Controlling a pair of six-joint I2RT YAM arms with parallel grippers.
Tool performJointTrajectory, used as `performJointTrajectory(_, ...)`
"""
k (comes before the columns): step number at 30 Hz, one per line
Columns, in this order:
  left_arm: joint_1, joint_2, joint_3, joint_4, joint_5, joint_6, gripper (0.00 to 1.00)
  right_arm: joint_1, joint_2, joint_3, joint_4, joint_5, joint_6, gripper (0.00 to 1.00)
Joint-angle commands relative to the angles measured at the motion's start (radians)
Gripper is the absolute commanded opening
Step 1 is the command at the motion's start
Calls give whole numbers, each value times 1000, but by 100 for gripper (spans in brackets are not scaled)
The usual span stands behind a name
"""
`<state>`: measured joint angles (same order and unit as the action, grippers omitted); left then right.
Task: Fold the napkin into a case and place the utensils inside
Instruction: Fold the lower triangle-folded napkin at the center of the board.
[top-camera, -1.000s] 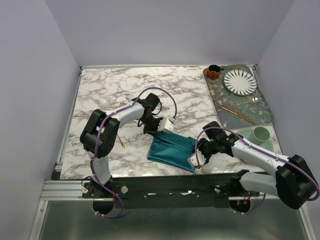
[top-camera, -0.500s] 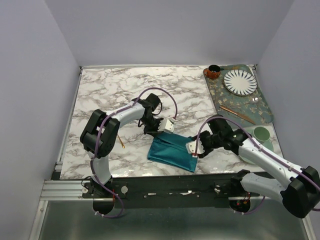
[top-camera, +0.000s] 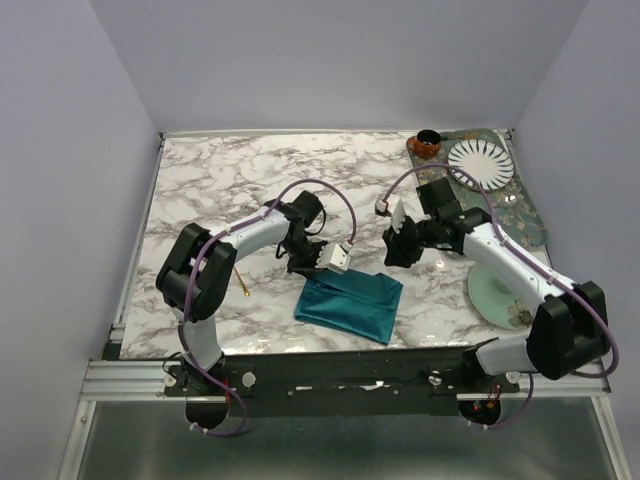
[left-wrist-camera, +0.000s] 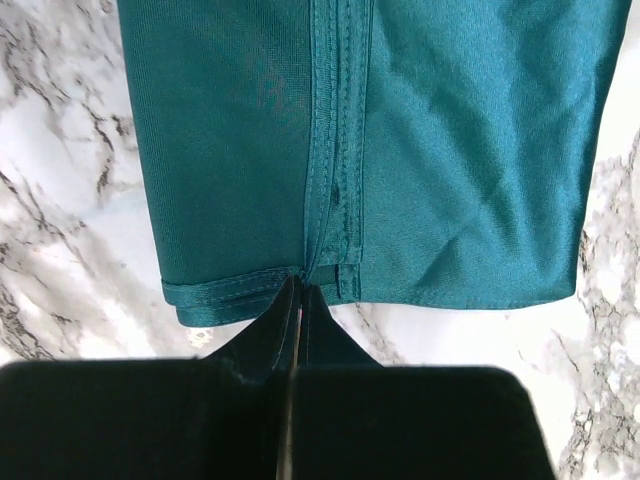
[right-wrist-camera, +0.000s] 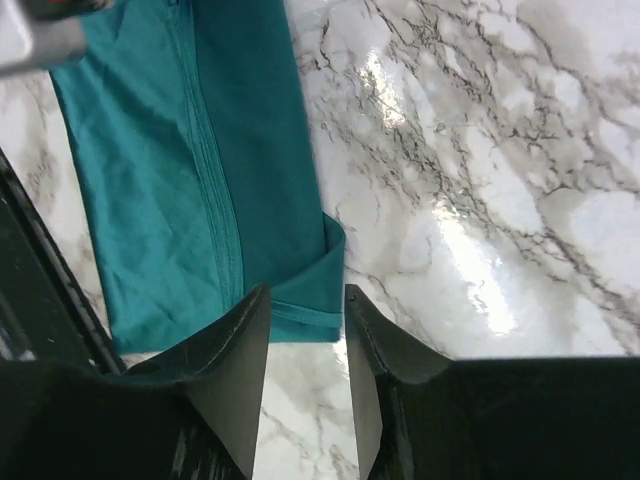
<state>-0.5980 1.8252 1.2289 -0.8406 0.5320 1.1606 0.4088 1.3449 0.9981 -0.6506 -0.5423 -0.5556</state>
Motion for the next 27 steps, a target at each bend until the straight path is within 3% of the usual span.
performJointTrajectory(1,-6,-32,-28,-15,6,27,0,-7,92,53,-73,-45,264,41)
performJointTrajectory(17,-8,-35,-43,-3,17,16,0,-21,166,-79,-81,-22,629,42)
performJointTrajectory(27,-8,-41,-65,18,25,-13,0,-39,233,-67,-38,-10,694,45)
